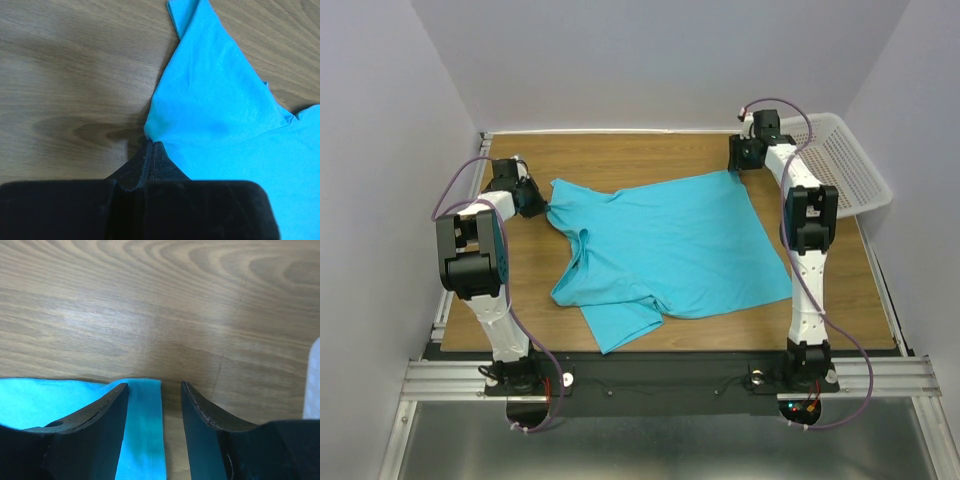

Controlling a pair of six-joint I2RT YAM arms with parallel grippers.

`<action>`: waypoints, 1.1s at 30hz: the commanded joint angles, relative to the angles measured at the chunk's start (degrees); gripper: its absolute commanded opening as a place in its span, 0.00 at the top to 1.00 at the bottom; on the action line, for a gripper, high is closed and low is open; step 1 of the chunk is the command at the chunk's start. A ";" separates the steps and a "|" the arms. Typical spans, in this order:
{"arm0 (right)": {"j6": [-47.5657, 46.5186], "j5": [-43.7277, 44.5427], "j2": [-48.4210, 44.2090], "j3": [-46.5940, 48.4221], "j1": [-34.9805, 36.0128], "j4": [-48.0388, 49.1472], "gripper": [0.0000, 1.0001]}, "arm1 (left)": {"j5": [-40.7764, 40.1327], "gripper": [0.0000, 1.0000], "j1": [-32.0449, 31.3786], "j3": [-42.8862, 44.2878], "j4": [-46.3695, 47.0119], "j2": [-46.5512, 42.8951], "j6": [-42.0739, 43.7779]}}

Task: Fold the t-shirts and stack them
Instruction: Flatten the tshirt out

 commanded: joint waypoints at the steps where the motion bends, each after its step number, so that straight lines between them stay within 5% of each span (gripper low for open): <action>1: -0.75 -0.33 0.64 0.08 0.53 1.44 0.48 | 0.36 1.00 0.42 2.31 0.35 -0.62 1.11; 13: -1.02 -1.12 0.20 -3.17 1.06 1.35 0.48 | 0.71 1.00 0.42 2.31 0.26 -0.45 1.03; 28: -0.76 -3.67 -2.43 -6.43 0.97 1.27 0.88 | 0.98 1.00 0.42 2.93 0.26 -0.09 0.94; 30: -0.76 -3.67 -3.14 -5.99 0.97 1.27 0.99 | 0.98 1.00 0.42 3.19 0.17 -0.09 1.11; 33: -1.02 -2.18 -4.10 -4.15 0.97 1.35 0.99 | 0.63 1.00 0.42 3.89 -0.26 0.17 1.29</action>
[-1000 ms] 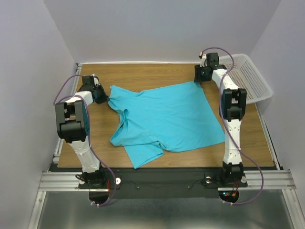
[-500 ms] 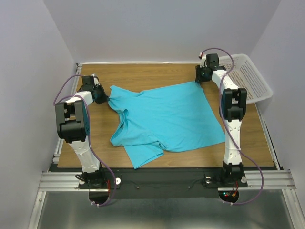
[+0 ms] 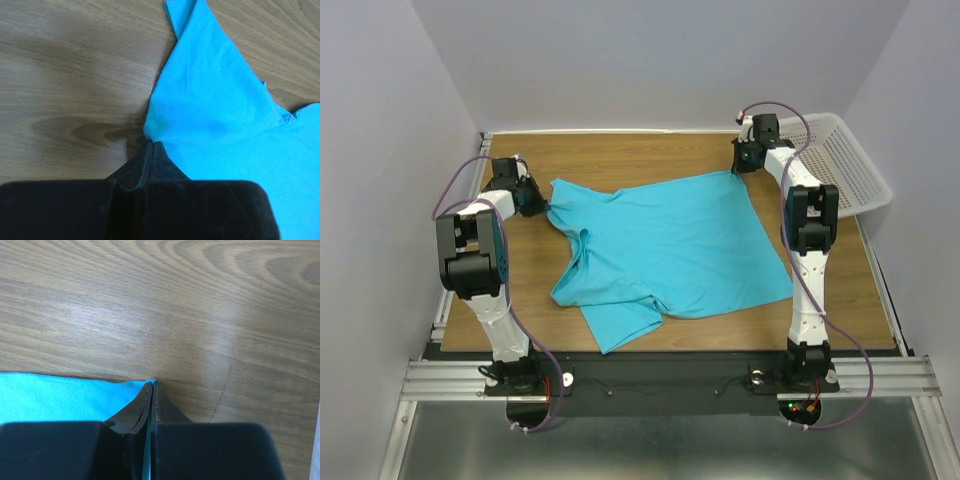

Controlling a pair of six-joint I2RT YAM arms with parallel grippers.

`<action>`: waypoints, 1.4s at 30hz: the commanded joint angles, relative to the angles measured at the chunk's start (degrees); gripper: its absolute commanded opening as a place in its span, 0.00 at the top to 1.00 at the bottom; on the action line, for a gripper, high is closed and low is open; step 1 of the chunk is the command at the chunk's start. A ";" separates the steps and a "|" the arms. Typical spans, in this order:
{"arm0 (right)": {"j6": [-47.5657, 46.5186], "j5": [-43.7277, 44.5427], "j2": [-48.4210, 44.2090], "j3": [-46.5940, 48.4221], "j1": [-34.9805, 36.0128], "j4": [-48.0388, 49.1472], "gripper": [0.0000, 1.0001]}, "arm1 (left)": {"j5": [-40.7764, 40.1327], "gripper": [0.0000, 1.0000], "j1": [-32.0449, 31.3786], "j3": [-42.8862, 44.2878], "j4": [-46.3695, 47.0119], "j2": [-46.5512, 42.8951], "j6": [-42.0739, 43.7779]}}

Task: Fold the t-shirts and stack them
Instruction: Flatten the tshirt out

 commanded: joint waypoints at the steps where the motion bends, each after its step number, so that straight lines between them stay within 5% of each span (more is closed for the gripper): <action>1: 0.01 0.01 -3.21 1.38 0.71 -2.49 0.99 | 0.21 1.00 0.42 3.74 0.02 0.21 1.27; 20: -0.52 0.81 -7.78 0.43 0.71 -0.21 0.99 | -2.16 1.00 0.77 5.76 -1.30 0.04 1.80; 23: -0.52 -0.42 -7.52 0.16 0.71 -0.12 0.99 | -2.34 0.78 0.77 6.11 -1.65 -0.84 1.80; 29: -0.08 -2.27 -7.08 -1.16 0.71 -0.03 0.99 | -4.44 0.54 0.77 5.68 -1.30 -4.44 2.23; 42: 0.45 -3.86 -6.72 -2.04 0.71 0.23 0.99 | 3.19 0.47 0.68 16.39 -4.10 5.48 7.24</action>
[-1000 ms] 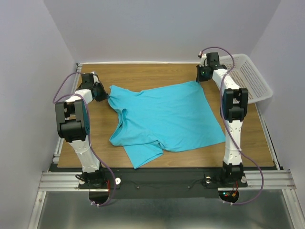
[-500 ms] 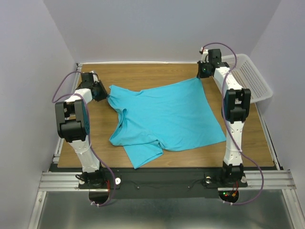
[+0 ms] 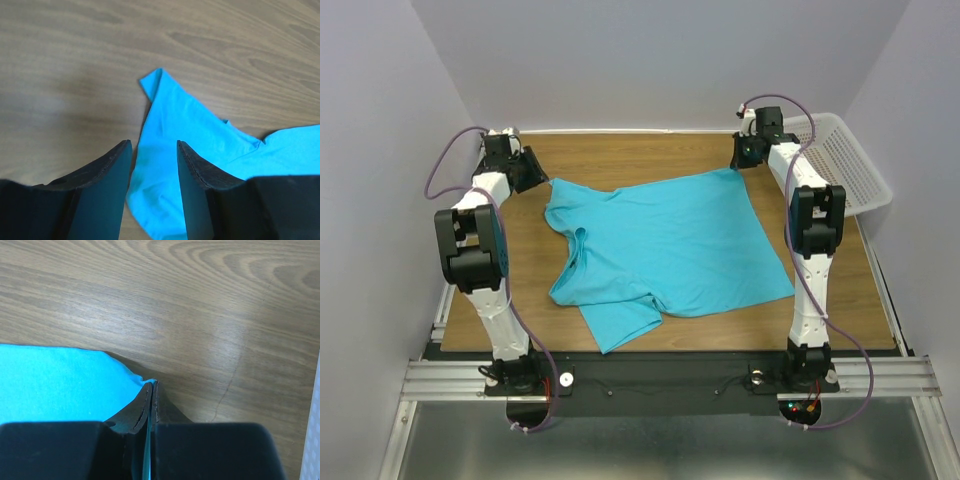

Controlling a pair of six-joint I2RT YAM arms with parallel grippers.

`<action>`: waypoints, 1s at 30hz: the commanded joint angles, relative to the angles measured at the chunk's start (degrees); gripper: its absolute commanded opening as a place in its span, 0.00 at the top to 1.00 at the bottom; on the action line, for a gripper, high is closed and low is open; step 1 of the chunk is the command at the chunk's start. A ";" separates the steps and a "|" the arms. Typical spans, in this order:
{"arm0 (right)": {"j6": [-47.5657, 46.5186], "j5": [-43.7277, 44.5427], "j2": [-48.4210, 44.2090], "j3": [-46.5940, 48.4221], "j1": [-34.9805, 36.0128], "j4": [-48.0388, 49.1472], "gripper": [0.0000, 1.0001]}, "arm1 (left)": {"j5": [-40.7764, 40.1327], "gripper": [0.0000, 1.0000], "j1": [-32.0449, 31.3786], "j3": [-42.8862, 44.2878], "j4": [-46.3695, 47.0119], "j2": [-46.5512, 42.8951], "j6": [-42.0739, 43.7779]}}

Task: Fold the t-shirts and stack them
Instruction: Flatten the tshirt out

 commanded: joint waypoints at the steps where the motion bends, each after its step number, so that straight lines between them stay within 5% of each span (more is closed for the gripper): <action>1: 0.58 -1.08 -1.41 -0.09 0.51 2.40 0.99 | 4.18 0.47 0.25 5.14 -1.90 4.54 3.46; 8: 0.67 -1.43 -1.24 -0.01 0.51 2.40 0.99 | 3.05 0.47 -0.72 12.70 -7.44 10.26 6.19; 26: 1.02 -1.61 -0.89 0.08 0.51 2.40 0.99 | 1.11 0.47 -3.09 11.47 -12.28 14.14 8.74; 30: 1.19 -1.52 -0.97 0.17 0.51 2.48 0.99 | 1.19 0.56 -3.62 12.52 -12.45 14.49 8.39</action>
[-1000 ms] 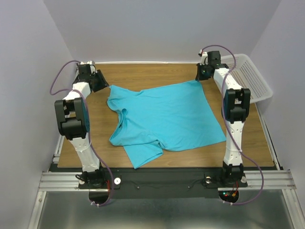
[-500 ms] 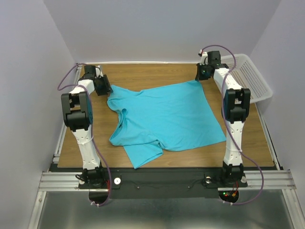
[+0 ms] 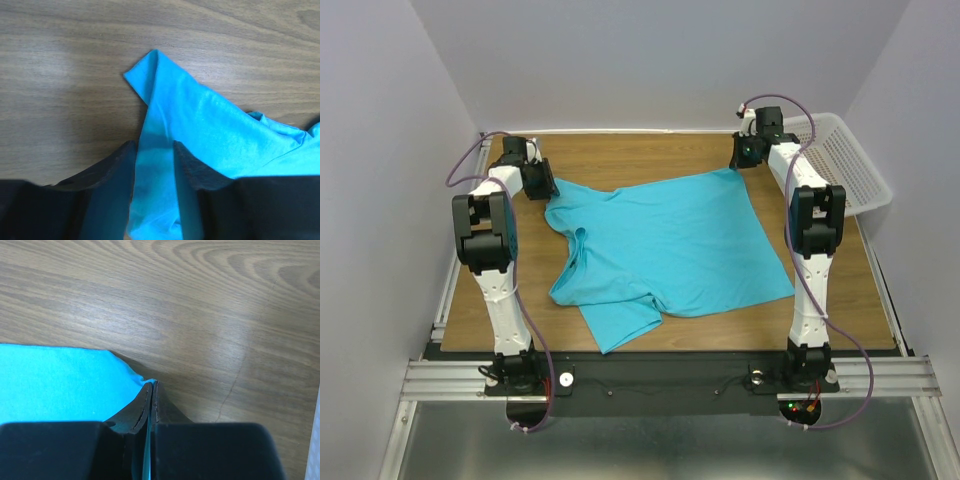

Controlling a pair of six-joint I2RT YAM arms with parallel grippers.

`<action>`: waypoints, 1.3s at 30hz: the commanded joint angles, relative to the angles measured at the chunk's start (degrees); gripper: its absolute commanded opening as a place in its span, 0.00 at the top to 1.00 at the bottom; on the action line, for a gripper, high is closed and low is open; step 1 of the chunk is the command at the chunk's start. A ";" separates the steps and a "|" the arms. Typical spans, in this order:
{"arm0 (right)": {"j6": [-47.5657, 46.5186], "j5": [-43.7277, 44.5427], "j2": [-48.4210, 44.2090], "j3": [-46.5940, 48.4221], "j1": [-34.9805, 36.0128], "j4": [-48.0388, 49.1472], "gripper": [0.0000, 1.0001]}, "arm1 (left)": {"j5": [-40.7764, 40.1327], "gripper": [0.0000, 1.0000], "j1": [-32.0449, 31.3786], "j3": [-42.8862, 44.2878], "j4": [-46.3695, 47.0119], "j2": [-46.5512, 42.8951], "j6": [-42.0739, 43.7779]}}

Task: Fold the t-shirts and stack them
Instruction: Flatten the tshirt out

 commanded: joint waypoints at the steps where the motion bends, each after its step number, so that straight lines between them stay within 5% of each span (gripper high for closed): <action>1: 0.65 -0.58 -0.97 0.26 0.51 2.48 0.99 | -0.42 0.57 -0.95 1.95 -3.21 1.75 0.65; 11: 1.09 -0.67 -0.80 0.52 0.51 2.57 0.99 | 3.97 0.63 -1.13 1.69 -3.30 -0.01 0.30; 17: 1.17 -0.76 -0.89 0.52 0.60 2.57 0.99 | -0.15 0.61 -1.13 1.25 -4.26 0.16 0.30; 28: 1.35 -0.58 -0.71 0.70 0.51 2.57 0.99 | -1.91 1.00 -1.57 2.74 -5.31 0.34 -0.14; 39: 1.00 0.47 -1.59 1.14 0.51 2.57 0.99 | -7.45 1.00 -1.48 3.79 -1.19 -9.49 -0.58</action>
